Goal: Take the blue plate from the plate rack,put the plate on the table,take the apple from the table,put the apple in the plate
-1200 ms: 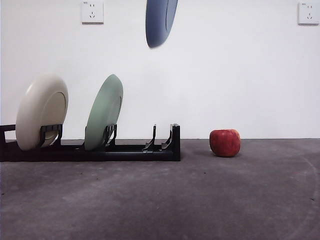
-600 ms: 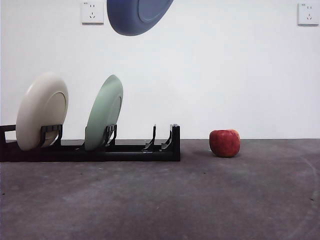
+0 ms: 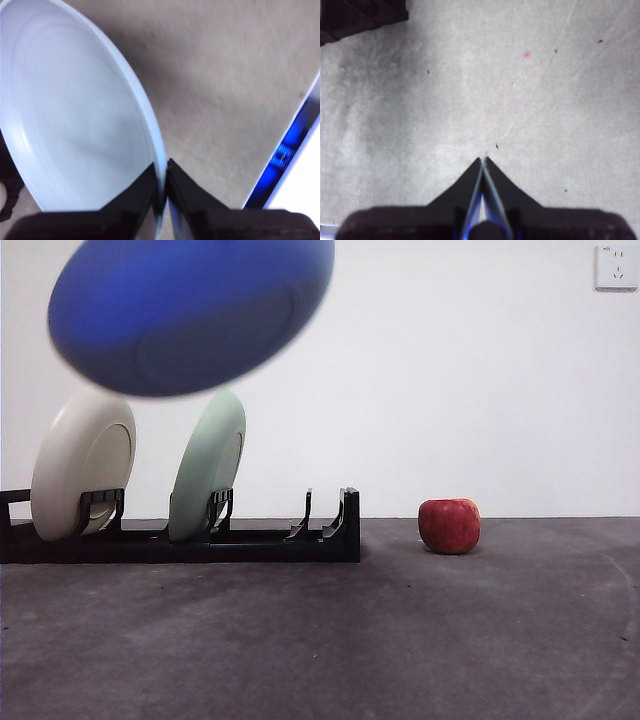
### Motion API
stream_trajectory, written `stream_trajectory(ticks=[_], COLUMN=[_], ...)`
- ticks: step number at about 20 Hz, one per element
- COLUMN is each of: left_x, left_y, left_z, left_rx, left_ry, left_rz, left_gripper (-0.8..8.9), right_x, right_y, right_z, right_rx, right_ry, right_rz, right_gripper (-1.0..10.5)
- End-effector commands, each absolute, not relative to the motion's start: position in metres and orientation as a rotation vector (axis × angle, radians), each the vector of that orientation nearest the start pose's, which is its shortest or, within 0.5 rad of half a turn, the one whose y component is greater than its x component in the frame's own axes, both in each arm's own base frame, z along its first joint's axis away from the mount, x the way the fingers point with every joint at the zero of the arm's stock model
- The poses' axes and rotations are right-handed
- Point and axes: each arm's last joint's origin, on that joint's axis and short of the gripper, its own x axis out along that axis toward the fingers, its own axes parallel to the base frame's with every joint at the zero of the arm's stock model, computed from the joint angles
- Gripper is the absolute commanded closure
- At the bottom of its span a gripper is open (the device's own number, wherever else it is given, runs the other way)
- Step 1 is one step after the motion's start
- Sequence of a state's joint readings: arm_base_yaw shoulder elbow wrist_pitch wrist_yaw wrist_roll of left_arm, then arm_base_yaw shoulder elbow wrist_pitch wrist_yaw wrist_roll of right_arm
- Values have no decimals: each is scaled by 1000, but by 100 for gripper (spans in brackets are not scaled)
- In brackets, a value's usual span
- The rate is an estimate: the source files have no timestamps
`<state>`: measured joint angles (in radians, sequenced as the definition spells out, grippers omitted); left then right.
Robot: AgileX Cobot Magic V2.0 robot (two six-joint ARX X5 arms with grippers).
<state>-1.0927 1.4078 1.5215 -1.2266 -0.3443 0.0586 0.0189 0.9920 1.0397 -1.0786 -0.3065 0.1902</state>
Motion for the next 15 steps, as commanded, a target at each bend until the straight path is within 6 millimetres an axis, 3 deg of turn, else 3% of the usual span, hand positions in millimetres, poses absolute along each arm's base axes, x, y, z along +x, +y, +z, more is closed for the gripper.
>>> stream_trajectory(ticks=[1, 7, 15], left_x=[122, 116, 126], left_y=[-234, -254, -282], left_z=[333, 248, 189], left_rx=[850, 979, 1164], left_ry=[852, 920, 993], left_rz=[-700, -734, -771], left_gripper=[822, 822, 822], right_x=[167, 167, 167], right_y=[12, 12, 12], right_z=[316, 316, 316], right_rx=[298, 284, 282], right_ry=[1042, 1036, 1034], right_rz=[211, 219, 221], right_gripper=[946, 946, 946])
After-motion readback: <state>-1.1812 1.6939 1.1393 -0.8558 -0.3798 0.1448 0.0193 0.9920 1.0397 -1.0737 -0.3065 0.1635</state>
